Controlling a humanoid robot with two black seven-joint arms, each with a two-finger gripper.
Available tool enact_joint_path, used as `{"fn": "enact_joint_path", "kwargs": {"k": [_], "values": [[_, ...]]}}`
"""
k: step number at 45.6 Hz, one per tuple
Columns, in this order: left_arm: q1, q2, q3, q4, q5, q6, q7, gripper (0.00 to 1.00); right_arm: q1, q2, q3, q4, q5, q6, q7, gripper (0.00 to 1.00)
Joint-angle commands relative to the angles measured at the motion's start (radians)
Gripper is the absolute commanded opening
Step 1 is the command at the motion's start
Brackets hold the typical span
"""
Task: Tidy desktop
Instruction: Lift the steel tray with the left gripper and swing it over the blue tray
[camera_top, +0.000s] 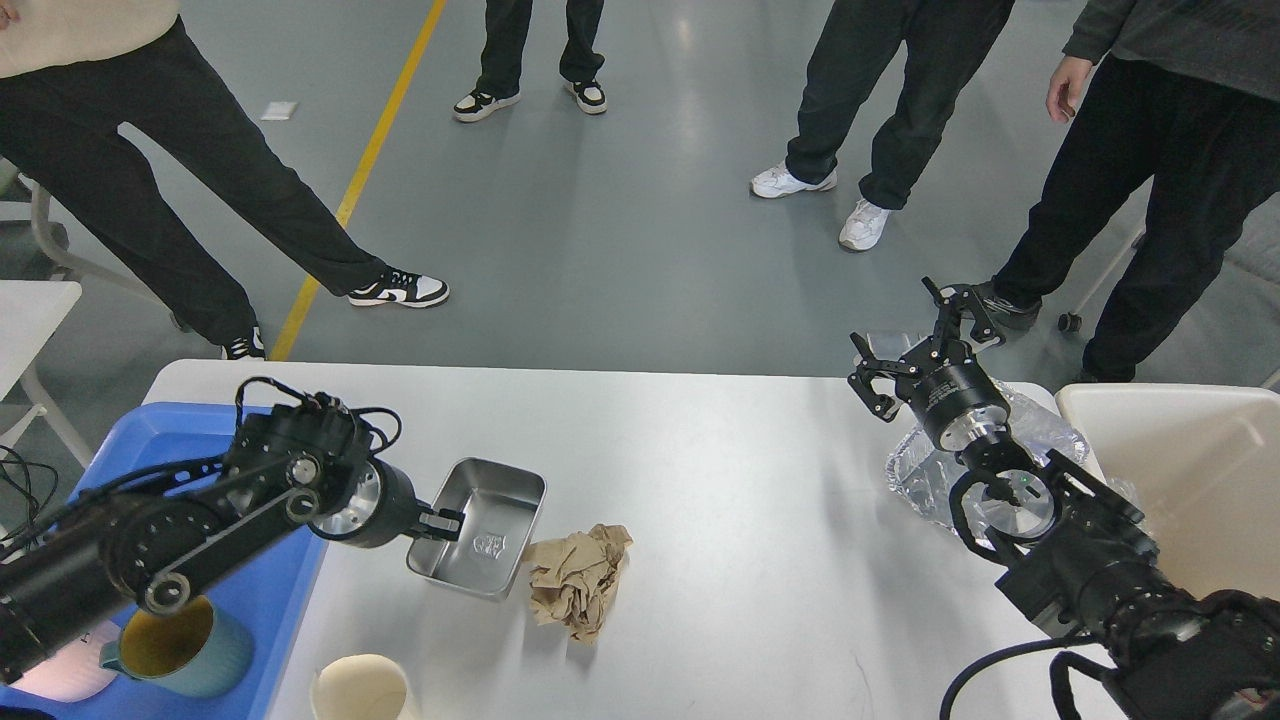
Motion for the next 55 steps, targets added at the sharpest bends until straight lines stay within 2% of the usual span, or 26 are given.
{"fn": "enact_joint_path", "kwargs": {"k": [1, 4, 11, 19, 38, 43, 49, 55], "values": [[-0.117, 0.124, -0.083, -0.145, -0.149, -0.086, 0.072, 0.0, 0.001, -0.002, -0.002, 0.0, 0.0, 0.0, 0.0, 1.0], [-0.218, 0.191, -0.112, -0.188, -0.244, -0.086, 0.079, 0.0, 0.002, -0.002, 0.0, 0.0, 0.0, 0.0, -0.002, 1.0], [-0.488, 0.279, -0.099, -0.181, -0.417, -0.086, 0.079, 0.0, 0.007, 0.0, 0.0, 0.0, 0.0, -0.001, -0.002, 1.0], [-0.577, 0.309, -0.1, -0.148, -0.45, -0.086, 0.079, 0.0, 0.012, 0.007, 0.0, 0.0, 0.0, -0.006, -0.002, 1.0], [-0.563, 0.314, -0.1, -0.147, -0.442, -0.086, 0.08, 0.0, 0.013, 0.006, -0.002, 0.0, -0.001, -0.006, -0.002, 1.0], [-0.525, 0.346, -0.106, -0.131, -0.447, -0.086, 0.077, 0.0, 0.013, 0.006, -0.002, 0.0, -0.001, -0.006, -0.002, 1.0], [-0.436, 0.458, -0.115, -0.014, -0.439, -0.086, 0.05, 0.0, 0.012, 0.006, -0.002, 0.0, -0.001, -0.006, -0.002, 1.0], [-0.352, 0.517, -0.123, 0.198, -0.433, -0.086, -0.013, 0.0, 0.013, 0.006, -0.002, 0.0, -0.001, -0.006, -0.002, 1.0]]}}
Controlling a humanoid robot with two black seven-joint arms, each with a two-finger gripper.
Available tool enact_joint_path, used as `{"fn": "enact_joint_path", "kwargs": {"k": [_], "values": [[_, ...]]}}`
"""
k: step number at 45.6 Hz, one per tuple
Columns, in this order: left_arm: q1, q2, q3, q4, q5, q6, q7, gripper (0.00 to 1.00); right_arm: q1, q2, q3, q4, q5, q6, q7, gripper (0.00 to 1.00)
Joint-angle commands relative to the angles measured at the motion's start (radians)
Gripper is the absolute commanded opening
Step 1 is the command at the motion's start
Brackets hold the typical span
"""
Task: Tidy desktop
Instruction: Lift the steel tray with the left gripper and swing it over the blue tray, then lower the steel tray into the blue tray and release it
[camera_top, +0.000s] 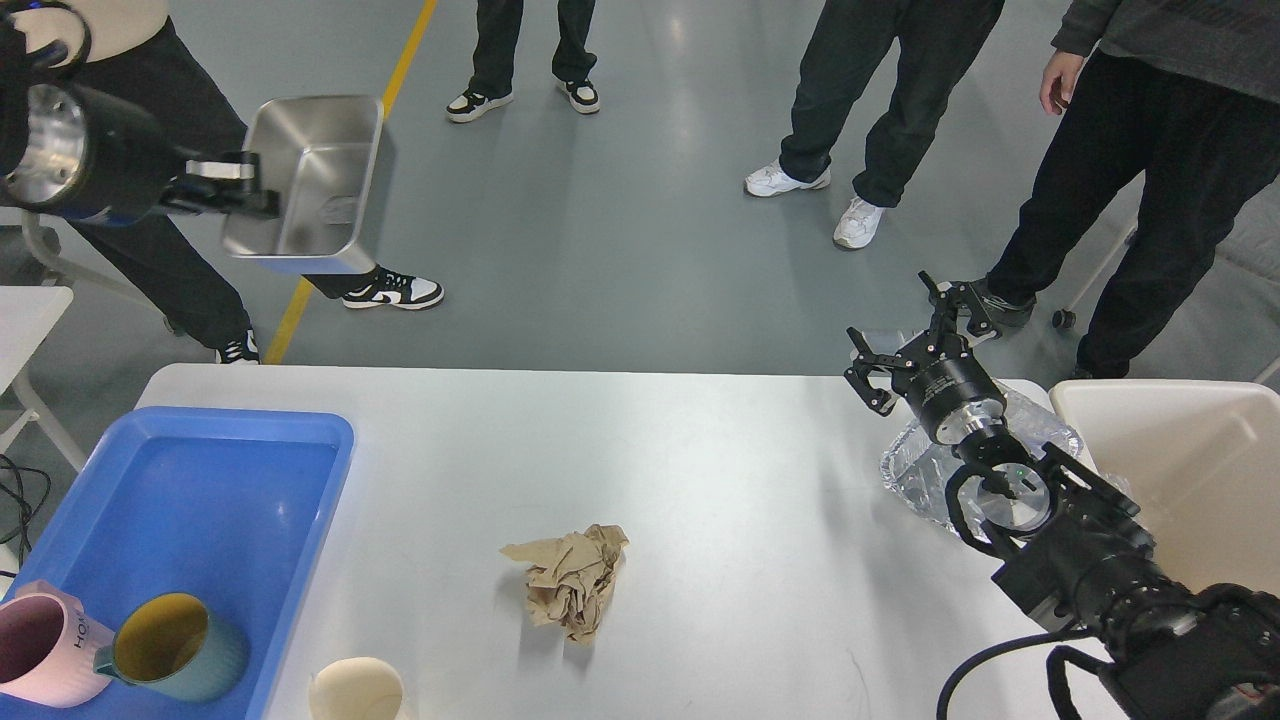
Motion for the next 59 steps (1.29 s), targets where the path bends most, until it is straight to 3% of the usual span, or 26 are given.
{"fn": "enact_joint_path", "kwargs": {"k": [1, 6, 17, 29, 38, 52, 59], "values": [[0.075, 0.048, -0.008, 0.212, 0.009, 0.0, -0.061, 0.0, 0.001, 0.0, 0.0, 0.0, 0.0, 0.0, 0.0, 1.0], [0.128, 0.045, -0.004, 0.35, 0.051, 0.0, -0.152, 0.0, 0.002, 0.003, 0.0, 0.0, 0.0, 0.0, 0.0, 1.0], [0.299, -0.02, 0.059, 0.501, 0.298, 0.013, -0.469, 0.0, -0.008, 0.013, 0.0, 0.0, -0.034, 0.0, 0.0, 1.0], [0.297, -0.148, 0.372, 0.705, 0.315, 0.243, -0.644, 0.0, -0.014, 0.011, 0.0, 0.0, -0.035, 0.002, 0.0, 1.0], [0.3, -0.247, 0.433, 0.846, 0.318, 0.308, -0.695, 0.0, -0.019, 0.011, 0.0, 0.0, -0.035, 0.002, 0.002, 1.0], [0.329, -0.362, 0.547, 0.964, 0.26, 0.446, -0.709, 0.0, -0.024, 0.011, 0.0, 0.0, -0.035, 0.002, 0.002, 1.0], [0.349, -0.371, 0.567, 0.97, 0.234, 0.472, -0.709, 0.01, -0.024, 0.011, 0.0, 0.0, -0.035, 0.002, 0.002, 1.0]]}}
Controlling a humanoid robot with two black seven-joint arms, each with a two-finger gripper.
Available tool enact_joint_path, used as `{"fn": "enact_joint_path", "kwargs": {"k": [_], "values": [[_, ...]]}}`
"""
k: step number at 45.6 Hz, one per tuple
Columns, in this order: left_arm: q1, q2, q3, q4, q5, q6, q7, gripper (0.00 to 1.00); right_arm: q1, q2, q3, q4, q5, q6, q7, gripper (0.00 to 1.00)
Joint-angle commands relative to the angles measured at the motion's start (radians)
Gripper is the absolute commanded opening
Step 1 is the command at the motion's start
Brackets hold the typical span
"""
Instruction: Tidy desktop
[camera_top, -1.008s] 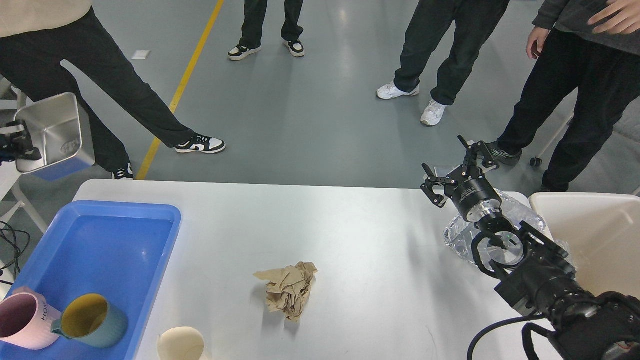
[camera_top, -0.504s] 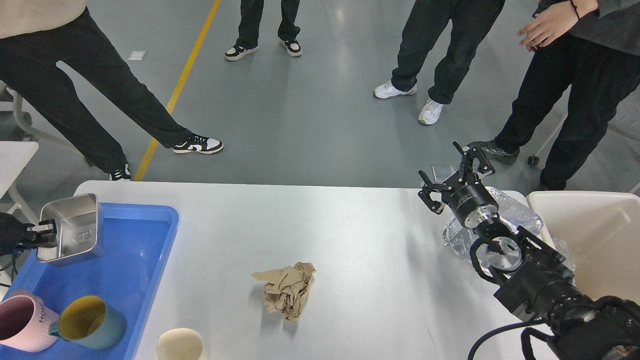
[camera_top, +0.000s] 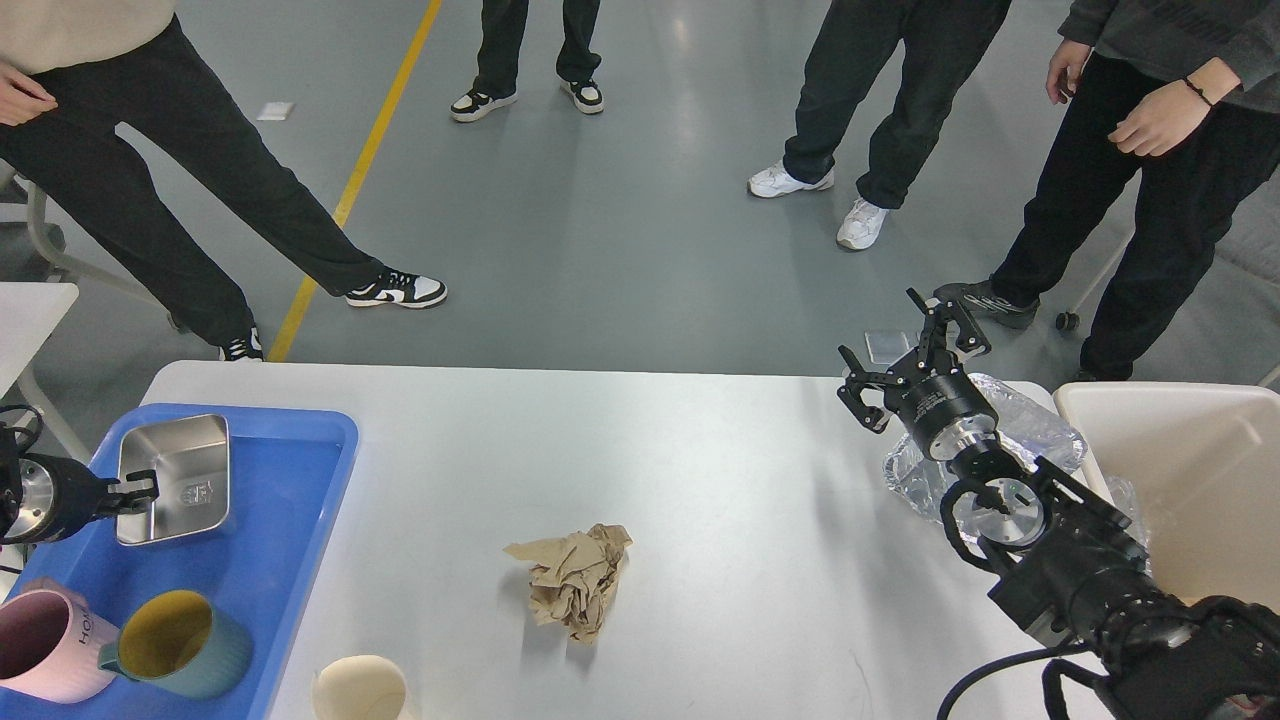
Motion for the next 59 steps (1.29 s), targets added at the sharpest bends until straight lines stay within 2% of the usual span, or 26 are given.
{"fn": "enact_joint_path", "kwargs": {"k": [1, 6, 21, 27, 28, 29, 31, 35, 38, 48, 52, 59], "values": [[0.014, -0.008, 0.013, 0.005, -0.015, 0.017, 0.0, 0.01, 0.0, 0.0, 0.0, 0.0, 0.0, 0.0, 0.0, 1.0], [0.02, -0.008, 0.013, 0.005, -0.017, 0.03, 0.0, 0.04, 0.0, 0.0, 0.0, 0.0, 0.0, 0.0, 0.0, 1.0], [0.023, -0.002, 0.013, 0.007, -0.052, 0.037, -0.008, 0.36, 0.0, 0.002, 0.0, 0.0, 0.0, 0.0, 0.0, 1.0], [0.022, 0.003, 0.013, 0.007, -0.078, 0.038, -0.011, 0.54, 0.003, 0.0, 0.0, 0.0, 0.0, 0.0, 0.0, 1.0], [0.022, 0.004, 0.013, 0.007, -0.083, 0.038, -0.014, 0.58, 0.003, 0.0, 0.0, 0.0, 0.0, 0.0, 0.0, 1.0], [0.017, 0.006, 0.013, 0.007, -0.1, 0.038, -0.023, 0.7, 0.005, 0.0, 0.0, 0.0, 0.0, 0.0, 0.0, 1.0], [0.01, 0.007, 0.012, 0.005, -0.127, 0.034, -0.035, 0.81, 0.005, 0.0, 0.0, 0.0, 0.0, 0.0, 0.0, 1.0], [-0.01, 0.011, 0.01, 0.005, -0.208, 0.017, -0.04, 0.93, 0.008, 0.0, 0.0, 0.0, 0.0, 0.0, 0.0, 1.0], [-0.035, 0.011, 0.013, 0.005, -0.271, -0.006, -0.037, 0.95, 0.009, 0.002, 0.0, 0.0, 0.0, 0.0, 0.0, 1.0], [-0.197, 0.07, 0.001, 0.004, -0.524, -0.166, -0.026, 0.96, 0.011, 0.0, 0.0, 0.0, 0.0, -0.002, 0.0, 1.0], [-0.259, 0.076, -0.001, 0.005, -0.658, -0.189, -0.022, 0.96, 0.012, 0.0, 0.0, 0.0, 0.0, -0.002, 0.0, 1.0], [-0.337, 0.075, -0.008, 0.004, -0.897, -0.206, 0.018, 0.96, 0.014, 0.002, 0.0, 0.0, 0.0, -0.002, 0.0, 1.0]]}}
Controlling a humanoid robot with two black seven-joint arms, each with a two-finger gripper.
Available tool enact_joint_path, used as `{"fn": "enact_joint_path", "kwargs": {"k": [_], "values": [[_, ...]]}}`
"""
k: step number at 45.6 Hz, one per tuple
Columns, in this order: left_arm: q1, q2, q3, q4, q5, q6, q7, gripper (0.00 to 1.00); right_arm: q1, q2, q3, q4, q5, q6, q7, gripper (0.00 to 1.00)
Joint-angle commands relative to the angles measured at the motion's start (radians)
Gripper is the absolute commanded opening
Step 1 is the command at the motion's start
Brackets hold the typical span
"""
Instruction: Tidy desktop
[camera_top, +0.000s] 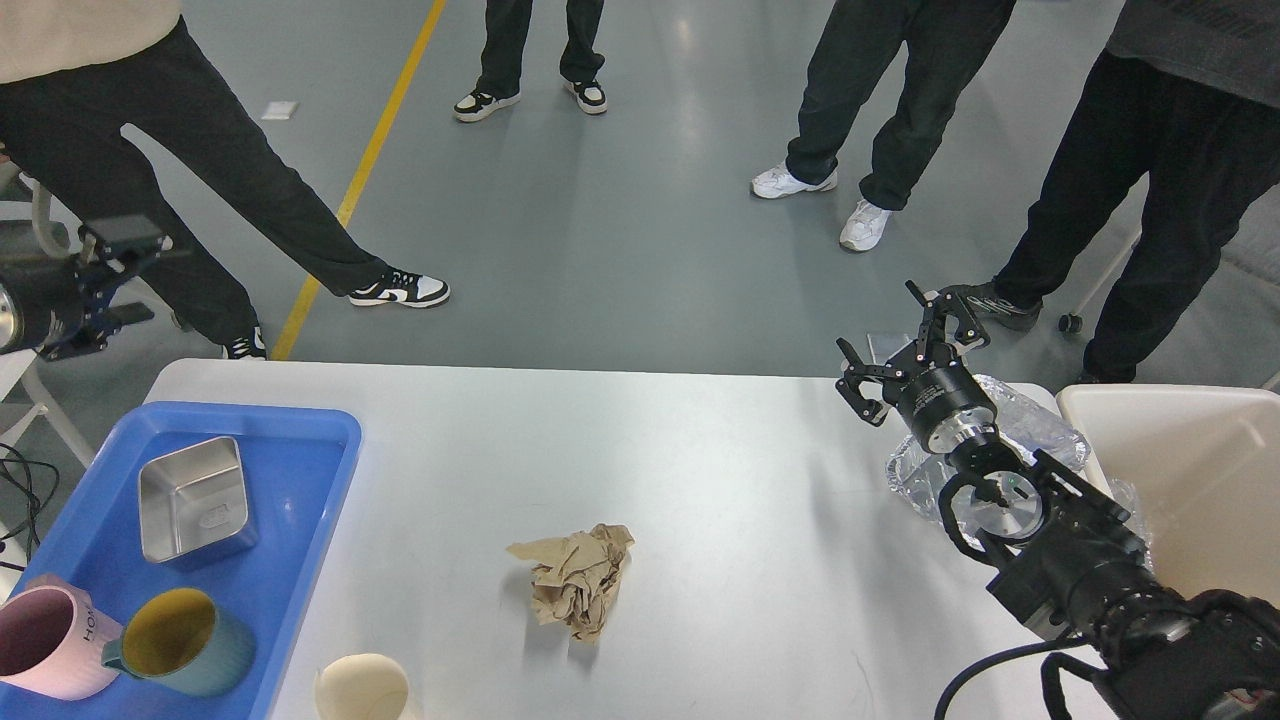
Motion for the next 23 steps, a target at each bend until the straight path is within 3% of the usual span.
{"fn": "enact_joint_path", "kwargs": {"k": [1, 8, 17, 23], "values": [[-0.046, 0.0, -0.015, 0.0, -0.204, -0.014, 0.028, 0.96, 0.002, 0.001, 0.0, 0.0, 0.0, 0.0, 0.0, 1.0], [-0.036, -0.055, -0.114, 0.0, -0.375, -0.064, 0.031, 0.96, 0.006, -0.002, 0.0, 0.0, 0.0, 0.0, -0.002, 1.0], [0.06, -0.305, -0.378, 0.003, -0.411, -0.048, 0.03, 0.96, 0.009, -0.007, 0.0, 0.0, 0.0, 0.0, -0.002, 1.0], [0.115, -0.477, -0.575, 0.018, -0.418, -0.015, 0.062, 0.96, 0.007, -0.01, 0.0, -0.002, 0.0, 0.0, -0.002, 1.0]]}}
